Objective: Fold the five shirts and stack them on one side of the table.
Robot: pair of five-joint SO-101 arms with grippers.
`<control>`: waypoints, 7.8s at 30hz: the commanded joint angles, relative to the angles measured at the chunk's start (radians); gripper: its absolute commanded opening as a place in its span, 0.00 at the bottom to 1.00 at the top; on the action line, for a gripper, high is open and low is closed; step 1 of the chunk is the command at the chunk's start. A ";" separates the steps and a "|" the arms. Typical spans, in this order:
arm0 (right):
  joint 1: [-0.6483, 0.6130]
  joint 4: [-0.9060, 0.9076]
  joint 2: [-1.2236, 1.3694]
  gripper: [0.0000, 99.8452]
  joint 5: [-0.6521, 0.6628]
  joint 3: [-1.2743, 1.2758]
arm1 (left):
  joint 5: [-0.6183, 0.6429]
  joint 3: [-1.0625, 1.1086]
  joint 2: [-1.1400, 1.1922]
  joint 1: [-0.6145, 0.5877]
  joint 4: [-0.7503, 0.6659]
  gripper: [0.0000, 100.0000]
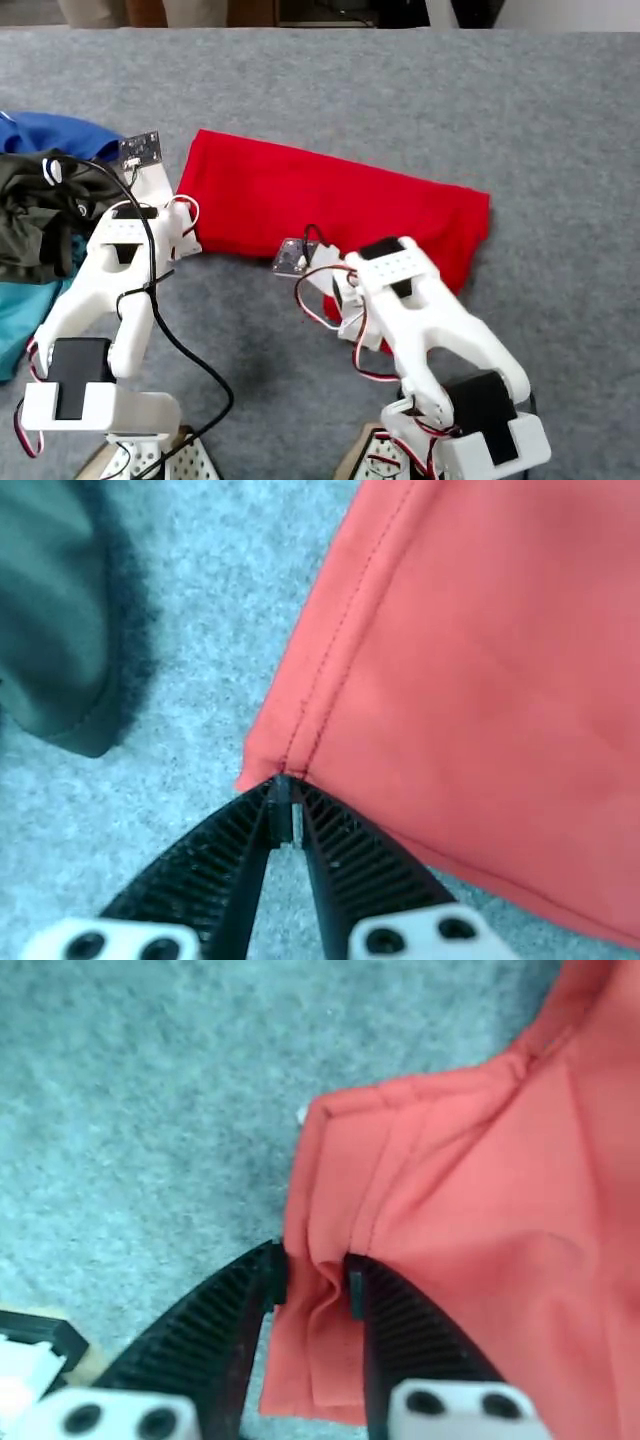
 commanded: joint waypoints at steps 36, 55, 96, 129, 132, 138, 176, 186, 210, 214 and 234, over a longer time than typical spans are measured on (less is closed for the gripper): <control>0.104 -0.118 0.024 0.16 0.098 -0.051 | -0.006 -0.037 -0.007 -0.006 0.009 0.02; 0.154 -0.095 0.024 0.00 0.092 -0.108 | -0.006 -0.044 -0.004 -0.006 0.009 0.02; 0.346 0.643 1.115 0.27 0.341 -2.227 | -0.006 -0.041 -0.004 -0.006 0.008 0.02; 0.338 0.631 1.013 0.16 0.212 -2.061 | -0.006 -0.043 -0.004 -0.005 0.008 0.02; 0.334 0.649 0.984 0.16 0.187 -2.178 | -0.006 -0.041 -0.004 -0.003 0.008 0.02; 0.291 0.671 0.981 0.16 0.180 -2.335 | -0.006 -0.041 -0.004 -0.002 0.008 0.02; 0.559 0.144 0.036 0.00 -0.133 -0.510 | -0.083 -0.937 0.331 -0.063 0.597 0.21; 0.723 -0.295 -0.354 0.00 -0.137 0.073 | -0.126 -1.452 0.746 -0.055 0.784 0.21; 0.865 -0.417 -0.340 0.00 -0.127 0.234 | -0.210 -1.944 1.222 -0.052 0.994 0.20; 0.865 -0.417 -0.340 0.00 -0.127 0.234 | -0.210 -1.946 1.231 -0.038 0.990 0.14; 0.866 -0.434 -0.340 0.00 -0.166 0.240 | -0.077 -2.048 1.218 -0.011 1.106 0.02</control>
